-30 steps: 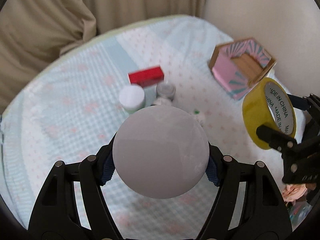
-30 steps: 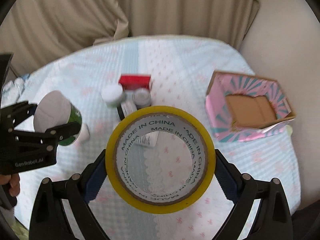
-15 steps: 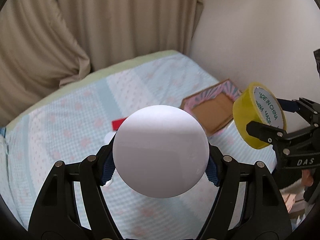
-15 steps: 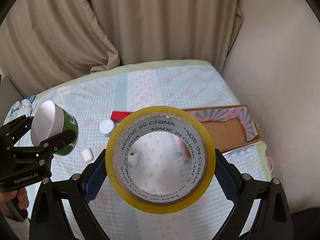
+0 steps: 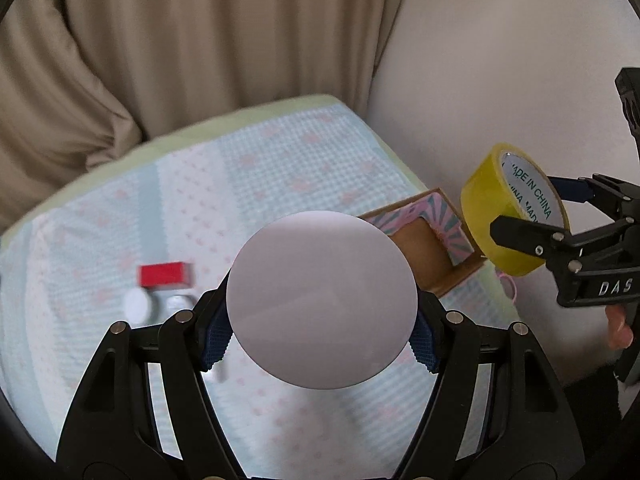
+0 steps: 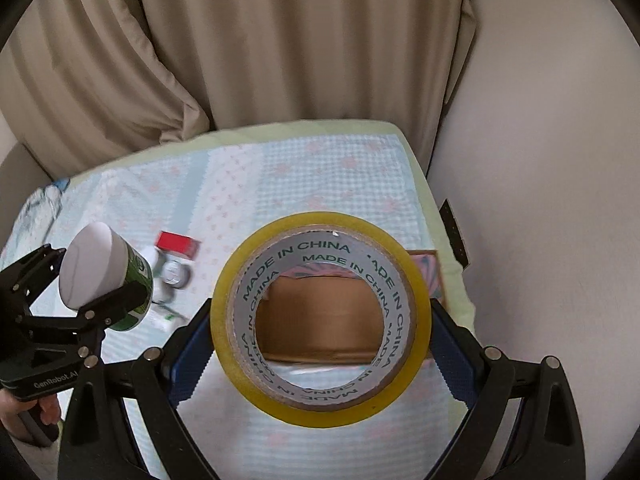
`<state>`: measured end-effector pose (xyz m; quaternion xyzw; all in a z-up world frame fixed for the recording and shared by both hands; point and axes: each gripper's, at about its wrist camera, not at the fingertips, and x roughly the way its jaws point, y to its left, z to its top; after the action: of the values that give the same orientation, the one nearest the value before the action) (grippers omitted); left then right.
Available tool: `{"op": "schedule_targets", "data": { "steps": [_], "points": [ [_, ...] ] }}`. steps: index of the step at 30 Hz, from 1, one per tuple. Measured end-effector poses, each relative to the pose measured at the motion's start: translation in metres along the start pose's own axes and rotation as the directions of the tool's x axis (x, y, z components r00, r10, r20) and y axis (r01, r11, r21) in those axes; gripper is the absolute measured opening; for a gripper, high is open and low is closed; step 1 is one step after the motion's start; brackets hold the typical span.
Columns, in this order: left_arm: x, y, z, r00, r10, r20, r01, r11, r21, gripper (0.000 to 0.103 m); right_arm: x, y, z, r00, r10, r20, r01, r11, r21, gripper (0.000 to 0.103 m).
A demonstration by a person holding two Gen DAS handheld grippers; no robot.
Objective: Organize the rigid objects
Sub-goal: 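Lower the jar into the box with the left tool while the right tool lowers the tape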
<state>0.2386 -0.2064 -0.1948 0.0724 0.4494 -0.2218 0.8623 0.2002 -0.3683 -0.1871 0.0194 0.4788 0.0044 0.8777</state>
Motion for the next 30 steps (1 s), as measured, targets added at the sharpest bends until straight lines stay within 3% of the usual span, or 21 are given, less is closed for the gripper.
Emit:
{"op": "schedule_targets", "data": {
  "steps": [8, 16, 22, 30],
  "points": [
    [0.121, -0.043, 0.024, 0.989, 0.021, -0.143, -0.025, 0.999, -0.026, 0.069, 0.100, -0.066, -0.003, 0.994, 0.039, -0.098, -0.050, 0.992, -0.117, 0.095],
    [0.235, -0.056, 0.003, 0.949, 0.061, -0.308, -0.062, 0.998, 0.005, 0.068, 0.189, -0.078, -0.030, 0.982, 0.055, -0.183, -0.103, 0.958, -0.266, 0.095],
    [0.287, -0.056, -0.020, 0.910, 0.072, -0.409, -0.067, 0.997, 0.025, 0.068, 0.232, -0.078, -0.061, 0.978, 0.045, -0.206, -0.112, 0.938, -0.327, 0.095],
    [0.309, -0.054, -0.019, 0.895, 0.077, -0.440, -0.058, 0.997, 0.056, 0.068, 0.256, -0.081, -0.070, 0.971, 0.043, -0.237, -0.128, 0.926, -0.354, 0.095]
  ]
}}
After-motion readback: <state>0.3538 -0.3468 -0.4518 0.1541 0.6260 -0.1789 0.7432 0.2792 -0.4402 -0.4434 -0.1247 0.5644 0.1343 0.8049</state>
